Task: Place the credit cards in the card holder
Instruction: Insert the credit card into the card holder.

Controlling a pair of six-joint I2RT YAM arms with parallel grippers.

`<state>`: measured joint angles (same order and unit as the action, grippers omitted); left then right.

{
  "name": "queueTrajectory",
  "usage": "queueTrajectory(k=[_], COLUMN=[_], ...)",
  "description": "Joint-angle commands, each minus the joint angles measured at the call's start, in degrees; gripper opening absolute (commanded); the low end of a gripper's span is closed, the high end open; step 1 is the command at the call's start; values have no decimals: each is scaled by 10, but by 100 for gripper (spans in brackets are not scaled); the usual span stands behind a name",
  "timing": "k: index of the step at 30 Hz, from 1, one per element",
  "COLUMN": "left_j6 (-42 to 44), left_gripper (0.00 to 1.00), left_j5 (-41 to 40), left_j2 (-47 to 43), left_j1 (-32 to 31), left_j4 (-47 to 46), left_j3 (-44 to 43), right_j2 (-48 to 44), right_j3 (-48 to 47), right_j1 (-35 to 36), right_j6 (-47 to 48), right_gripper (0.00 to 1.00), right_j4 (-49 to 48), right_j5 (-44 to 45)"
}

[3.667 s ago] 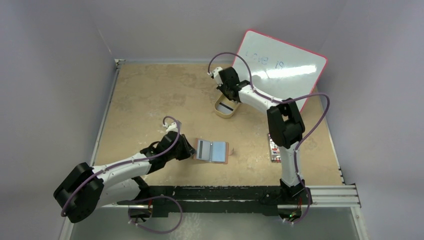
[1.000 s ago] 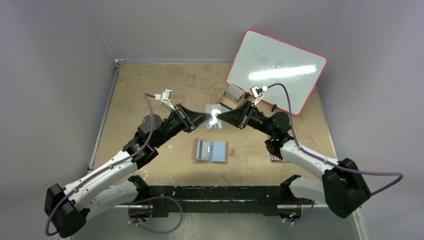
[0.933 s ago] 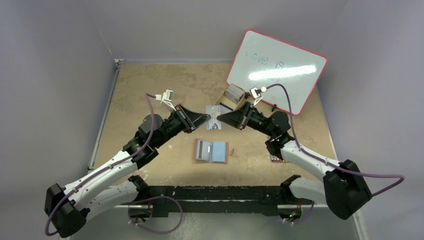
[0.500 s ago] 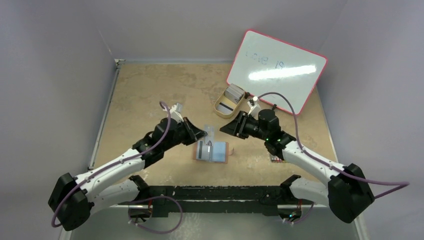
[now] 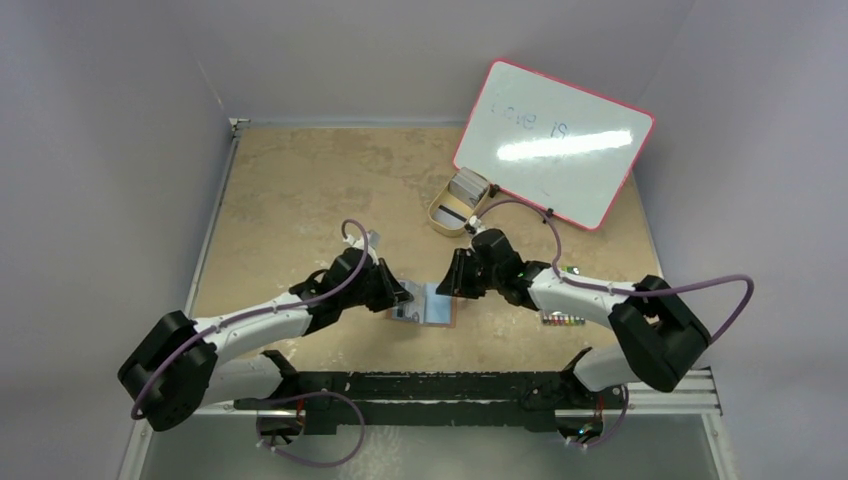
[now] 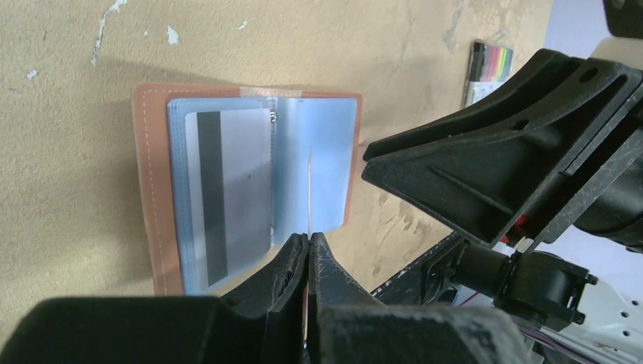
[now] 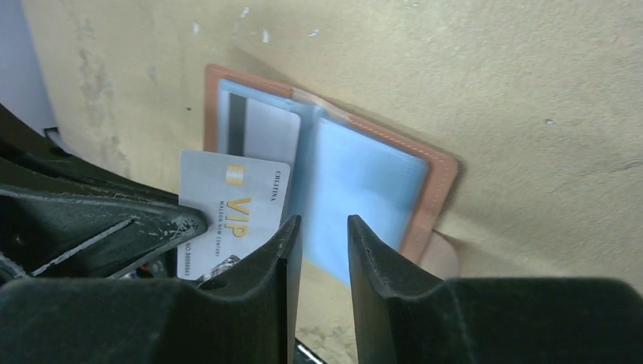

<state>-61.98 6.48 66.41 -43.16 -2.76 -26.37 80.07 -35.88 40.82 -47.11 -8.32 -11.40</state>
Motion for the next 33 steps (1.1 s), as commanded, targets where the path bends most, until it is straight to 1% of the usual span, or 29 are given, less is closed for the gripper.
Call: queueTrajectory(k=[1,7,15,33], left_j6=[8,22,24,50], left_gripper=[0,0,0,0], left_j5=[19,16,12,-28], left_j2=[20,43,60,100], left_j1=[-1,-1,-1,0], left_j4=[-59,-76,-92,-111], left_j3=[9,17,23,20], right_j2=[14,50,68,61], right_j3=[-20,-24,-18,-4], right_j1=[2,2,3,5], right_j6=[28,50,62,53], right_gripper=[29,23,18,17], right_j4=[2,16,31,18], right_j5=[27,44,70,65])
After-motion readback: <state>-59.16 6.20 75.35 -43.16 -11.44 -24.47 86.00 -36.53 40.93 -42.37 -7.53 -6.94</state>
